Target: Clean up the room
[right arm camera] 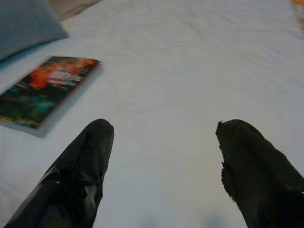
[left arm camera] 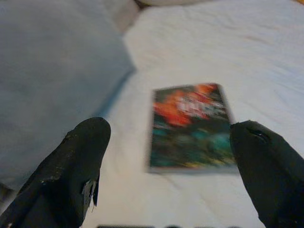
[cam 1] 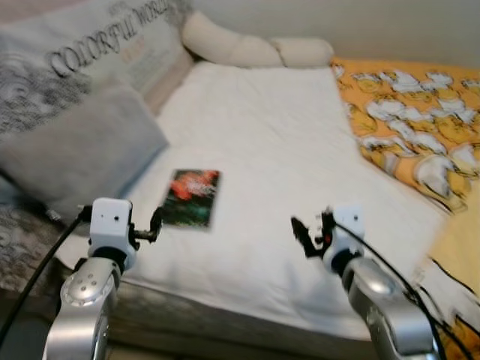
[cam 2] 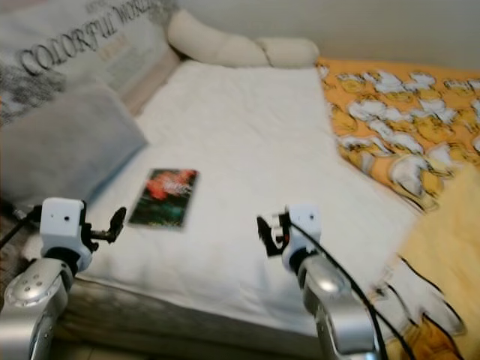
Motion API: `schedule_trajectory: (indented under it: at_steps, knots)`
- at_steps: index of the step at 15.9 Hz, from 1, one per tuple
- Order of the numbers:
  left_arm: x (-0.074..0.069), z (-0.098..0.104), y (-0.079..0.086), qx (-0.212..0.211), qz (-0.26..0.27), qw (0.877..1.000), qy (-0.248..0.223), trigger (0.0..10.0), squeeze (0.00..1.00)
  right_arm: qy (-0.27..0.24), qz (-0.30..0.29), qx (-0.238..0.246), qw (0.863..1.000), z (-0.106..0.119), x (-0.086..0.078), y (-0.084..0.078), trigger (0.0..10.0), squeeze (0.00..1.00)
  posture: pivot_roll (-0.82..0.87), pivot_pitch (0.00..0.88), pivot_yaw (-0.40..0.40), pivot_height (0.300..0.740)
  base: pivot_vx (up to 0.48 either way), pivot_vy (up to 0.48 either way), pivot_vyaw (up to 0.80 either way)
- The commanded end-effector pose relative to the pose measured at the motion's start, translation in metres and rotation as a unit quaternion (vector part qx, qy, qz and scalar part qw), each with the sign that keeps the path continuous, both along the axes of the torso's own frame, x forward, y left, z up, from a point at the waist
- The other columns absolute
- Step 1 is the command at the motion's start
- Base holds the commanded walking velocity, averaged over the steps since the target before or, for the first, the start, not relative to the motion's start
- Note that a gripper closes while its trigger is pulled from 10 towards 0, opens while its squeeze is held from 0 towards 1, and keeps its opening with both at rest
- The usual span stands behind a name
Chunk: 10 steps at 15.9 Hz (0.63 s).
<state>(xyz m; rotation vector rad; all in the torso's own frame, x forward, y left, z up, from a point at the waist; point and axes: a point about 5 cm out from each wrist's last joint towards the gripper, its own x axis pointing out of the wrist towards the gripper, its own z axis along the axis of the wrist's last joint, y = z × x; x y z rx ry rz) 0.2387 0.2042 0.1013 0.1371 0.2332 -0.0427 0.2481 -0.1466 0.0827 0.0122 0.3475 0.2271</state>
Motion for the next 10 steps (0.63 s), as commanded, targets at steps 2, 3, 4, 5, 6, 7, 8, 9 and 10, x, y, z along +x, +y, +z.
schedule_trajectory:
  at_steps: [2, 3, 4, 5, 6, 7, 8, 9, 10]
  knots:
    - [0.0033, 0.0046, -0.0024, 0.006, -0.003, 1.000, -0.005, 10.0, 1.00, -0.003, -0.010, -0.002, 1.000, 0.0011, 0.0023, -0.0031, 10.0, 0.00, 0.00, 0.000, 0.029, 0.740, 0.000, -0.311, 0.00]
    - [0.0037, 0.0048, -0.0030, 0.007, -0.004, 1.000, -0.005, 10.0, 1.00, -0.003, -0.010, -0.002, 1.000, 0.0011, 0.0027, -0.0033, 10.0, 0.00, 0.00, 0.000, 0.029, 0.740, 0.000, -0.315, 0.00]
    - [0.0040, 0.0037, -0.0039, -0.003, -0.006, 1.000, 0.005, 10.0, 1.00, -0.001, -0.010, 0.000, 1.000, 0.0013, 0.0035, -0.0030, 10.0, 0.00, 0.00, 0.000, 0.028, 0.740, 0.000, 0.000, -0.80]
    - [0.0043, 0.0047, -0.0038, -0.005, -0.007, 1.000, 0.001, 10.0, 1.00, 0.000, -0.011, 0.001, 1.000, 0.0013, 0.0037, -0.0033, 10.0, 0.00, 0.00, 0.000, 0.027, 0.740, 0.000, 0.480, -0.80]
    - [0.0049, 0.0063, -0.0037, -0.005, -0.007, 1.000, -0.004, 10.0, 1.00, 0.000, -0.012, 0.002, 1.000, 0.0014, 0.0044, -0.0044, 10.0, 0.00, 0.00, 0.000, 0.026, 0.740, 0.000, 0.480, -0.80]
    - [0.0056, 0.0076, -0.0027, -0.002, -0.003, 1.000, -0.003, 10.0, 1.00, 0.002, -0.017, 0.002, 1.000, 0.0014, 0.0052, -0.0057, 10.0, 0.00, 0.00, 0.000, 0.025, 0.740, 0.000, 0.480, -0.80]
    - [0.0060, 0.0086, -0.0023, 0.006, -0.004, 1.000, -0.006, 10.0, 1.00, 0.003, -0.019, 0.002, 1.000, 0.0013, 0.0058, -0.0058, 10.0, 0.00, 0.00, 0.000, 0.026, 0.740, 0.000, 0.379, -0.80]
    - [0.0066, 0.0100, -0.0011, 0.017, -0.003, 1.000, -0.010, 10.0, 1.00, 0.005, -0.021, 0.000, 1.000, 0.0010, 0.0061, -0.0060, 10.0, 0.00, 0.00, 0.000, 0.025, 0.740, 0.000, 0.000, -0.80]
    - [0.0072, 0.0113, -0.0006, 0.027, -0.002, 1.000, -0.015, 10.0, 1.00, 0.005, -0.022, -0.001, 1.000, 0.0011, 0.0063, -0.0061, 10.0, 0.00, 0.00, 0.000, 0.024, 0.740, 0.000, -0.480, -0.80]
